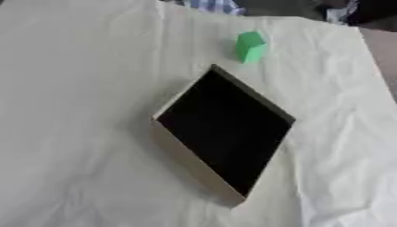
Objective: Pick up objects on the table and place them in the box.
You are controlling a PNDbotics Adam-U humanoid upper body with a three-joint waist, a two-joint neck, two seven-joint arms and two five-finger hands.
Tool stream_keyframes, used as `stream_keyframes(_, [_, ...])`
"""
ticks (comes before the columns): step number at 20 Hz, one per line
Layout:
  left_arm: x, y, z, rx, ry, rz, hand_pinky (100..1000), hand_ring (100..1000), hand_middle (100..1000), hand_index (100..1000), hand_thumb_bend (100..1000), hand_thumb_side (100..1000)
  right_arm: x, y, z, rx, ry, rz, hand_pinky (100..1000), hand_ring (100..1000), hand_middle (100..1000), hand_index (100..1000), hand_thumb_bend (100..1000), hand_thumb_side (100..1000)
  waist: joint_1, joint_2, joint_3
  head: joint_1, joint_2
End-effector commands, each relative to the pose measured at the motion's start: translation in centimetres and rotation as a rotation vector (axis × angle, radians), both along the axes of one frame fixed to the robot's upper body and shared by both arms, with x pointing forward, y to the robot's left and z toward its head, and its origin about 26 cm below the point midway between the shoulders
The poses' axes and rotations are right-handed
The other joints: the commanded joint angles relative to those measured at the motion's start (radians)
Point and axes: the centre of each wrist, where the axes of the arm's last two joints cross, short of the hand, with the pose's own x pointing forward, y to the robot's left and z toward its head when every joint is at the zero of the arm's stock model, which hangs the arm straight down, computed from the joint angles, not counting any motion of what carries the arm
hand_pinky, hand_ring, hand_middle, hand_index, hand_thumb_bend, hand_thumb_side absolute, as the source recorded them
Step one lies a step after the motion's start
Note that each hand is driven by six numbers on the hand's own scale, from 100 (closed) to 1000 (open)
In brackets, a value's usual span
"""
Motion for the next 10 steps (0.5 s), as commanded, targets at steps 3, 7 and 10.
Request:
stream_keyframes(3, [-0.3,0.0,0.6,0.019,-0.018,-0.005,568,695,667,792,100,615,-0.2,0.5,1.8,-0.049,0.06,0.013,877,912,895,984,292,440,0.008,-0.015,0.003,-0.01,-0.005])
stream_keyframes(7, [-0.3,0.0,0.6,0.018,-0.018,-0.005,568,696,667,792,100,617,0.0,1.0,1.7,-0.049,0.096,0.02,866,886,878,995,266,402,0.008,-0.013,0.005,-0.01,-0.006])
stream_keyframes(10, [-0.3,0.0,0.6,0.017,-0.016,-0.007,568,695,667,791,100,620,0.0,1.6,1.8,-0.041,0.102,0.033,860,870,872,1000,259,374,0.007,-0.011,0.007,-0.01,-0.007])
